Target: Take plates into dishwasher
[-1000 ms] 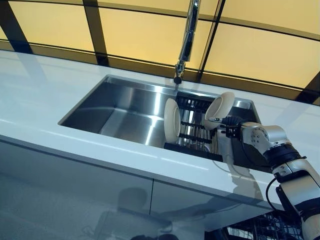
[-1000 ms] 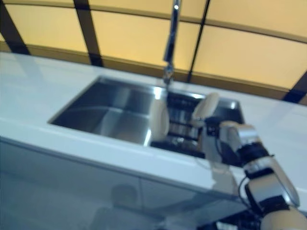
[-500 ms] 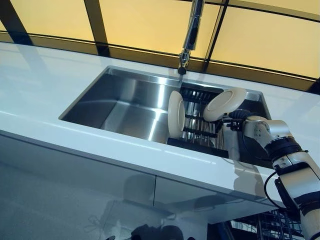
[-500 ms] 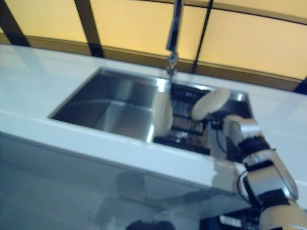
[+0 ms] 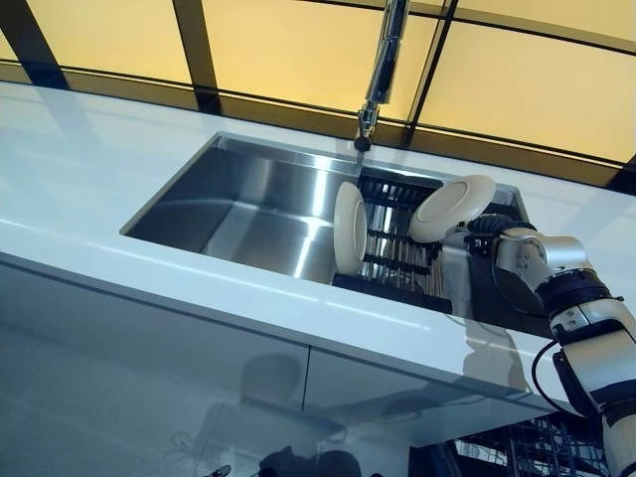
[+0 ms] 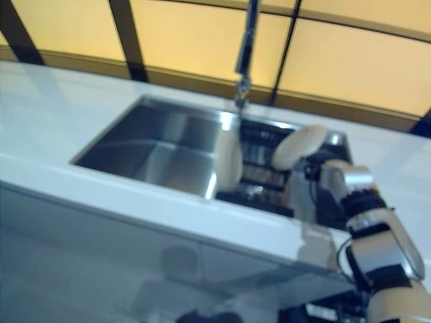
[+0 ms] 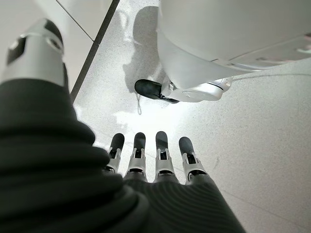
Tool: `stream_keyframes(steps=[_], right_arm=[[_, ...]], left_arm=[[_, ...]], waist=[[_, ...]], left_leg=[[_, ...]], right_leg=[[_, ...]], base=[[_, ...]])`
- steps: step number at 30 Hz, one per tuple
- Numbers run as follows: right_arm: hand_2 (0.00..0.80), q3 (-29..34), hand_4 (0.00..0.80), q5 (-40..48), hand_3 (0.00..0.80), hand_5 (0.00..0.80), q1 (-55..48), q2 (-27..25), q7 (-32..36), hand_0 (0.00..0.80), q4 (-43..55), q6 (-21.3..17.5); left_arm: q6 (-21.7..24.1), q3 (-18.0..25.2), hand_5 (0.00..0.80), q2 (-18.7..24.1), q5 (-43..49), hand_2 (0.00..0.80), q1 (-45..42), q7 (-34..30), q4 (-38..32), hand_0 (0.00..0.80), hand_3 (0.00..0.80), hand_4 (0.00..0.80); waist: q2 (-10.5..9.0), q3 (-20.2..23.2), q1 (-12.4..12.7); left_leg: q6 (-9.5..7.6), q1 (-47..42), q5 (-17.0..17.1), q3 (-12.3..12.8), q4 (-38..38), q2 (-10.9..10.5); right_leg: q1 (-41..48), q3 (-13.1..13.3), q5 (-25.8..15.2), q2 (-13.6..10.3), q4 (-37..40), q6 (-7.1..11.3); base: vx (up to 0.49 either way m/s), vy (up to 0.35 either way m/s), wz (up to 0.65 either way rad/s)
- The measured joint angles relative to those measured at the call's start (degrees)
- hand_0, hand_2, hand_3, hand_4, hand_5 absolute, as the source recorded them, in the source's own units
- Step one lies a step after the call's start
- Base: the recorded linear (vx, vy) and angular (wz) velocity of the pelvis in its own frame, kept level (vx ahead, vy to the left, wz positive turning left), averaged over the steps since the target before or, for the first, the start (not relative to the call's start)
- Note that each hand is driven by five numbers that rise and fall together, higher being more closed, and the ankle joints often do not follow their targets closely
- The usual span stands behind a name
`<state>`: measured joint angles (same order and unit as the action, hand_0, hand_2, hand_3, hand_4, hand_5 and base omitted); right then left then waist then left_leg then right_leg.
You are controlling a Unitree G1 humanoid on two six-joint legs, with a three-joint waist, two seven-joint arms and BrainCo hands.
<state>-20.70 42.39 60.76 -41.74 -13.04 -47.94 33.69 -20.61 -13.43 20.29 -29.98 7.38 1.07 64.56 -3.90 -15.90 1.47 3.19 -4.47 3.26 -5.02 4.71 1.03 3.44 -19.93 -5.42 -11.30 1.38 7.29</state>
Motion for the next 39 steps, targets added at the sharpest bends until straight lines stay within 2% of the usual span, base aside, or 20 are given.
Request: stream_keyframes(steps=[5,13,21,27,34,39], right_arm=[[0.800,0.06,0.800,-0.72,0.800,0.800,0.00,-0.83,-0.01,0.800,-0.21,-0.09],[0.800,0.89,0.800,-1.25,0.800,0.800,0.00,-2.09,-0.11,0.800,0.09,-3.19],[0.800,0.92,0.800,-1.25,0.800,0.800,0.04,-2.00,0.01,0.800,1.09,-3.80],[0.800,0.91,0.800,-1.24,0.800,0.800,0.03,-1.93,-0.06,0.800,4.32,-4.35],[0.800,0.74,0.800,-1.29,0.800,0.800,0.03,-1.88,-0.15,0.800,7.29,-4.68],[0.800,0.59,0.800,-3.62,0.800,0.800,0.03,-1.75,0.30,0.800,7.73,-4.68]], left_arm=[[-0.01,0.03,0.000,0.10,0.61,0.000,-0.24,-0.32,-0.01,0.000,0.000,0.000],[-0.01,0.06,0.000,1.01,2.38,0.000,-0.98,-1.40,-0.03,0.000,0.000,0.000],[0.24,0.10,0.000,2.02,6.71,0.000,-2.27,-2.80,-0.01,0.000,0.000,0.000],[0.57,0.11,0.000,3.05,6.78,0.000,-2.74,-3.49,0.00,0.000,0.000,0.000],[1.64,0.10,0.000,3.06,6.83,0.000,-3.48,-3.37,0.01,0.000,0.000,0.000],[2.57,1.24,0.000,2.92,6.82,0.000,-4.20,-1.43,0.03,0.000,0.000,0.000]], waist=[[-0.21,-0.11,1.16],[-0.79,-0.08,2.38],[-3.26,1.33,2.56],[-4.39,2.66,2.57],[-4.34,5.03,2.33],[-4.07,6.17,2.33]], left_leg=[[0.04,-0.93,-0.05,0.00,0.08,0.08],[-0.15,-2.19,-0.33,-0.05,0.09,0.14],[-0.11,-3.38,-0.40,-0.01,0.12,0.15],[-0.03,-4.11,-0.45,0.08,0.12,0.28],[-0.02,-4.14,-0.50,0.56,0.14,0.43],[0.38,-4.81,-0.80,2.02,0.16,0.80]], right_leg=[[0.90,-0.04,0.00,0.12,0.12,0.00],[2.31,-0.16,0.00,0.22,0.30,0.01],[3.50,-0.16,0.01,0.20,0.33,0.01],[4.20,-0.07,0.02,0.30,0.39,0.03],[4.16,0.38,-0.03,0.55,0.91,0.02],[3.96,1.77,-0.07,0.97,1.00,-0.02]], base=[[0.041,-0.031,0.00],[0.016,-0.018,0.01],[0.000,0.000,0.00],[0.000,0.000,0.00],[-0.047,0.034,-0.03],[-0.058,0.056,-0.14]])
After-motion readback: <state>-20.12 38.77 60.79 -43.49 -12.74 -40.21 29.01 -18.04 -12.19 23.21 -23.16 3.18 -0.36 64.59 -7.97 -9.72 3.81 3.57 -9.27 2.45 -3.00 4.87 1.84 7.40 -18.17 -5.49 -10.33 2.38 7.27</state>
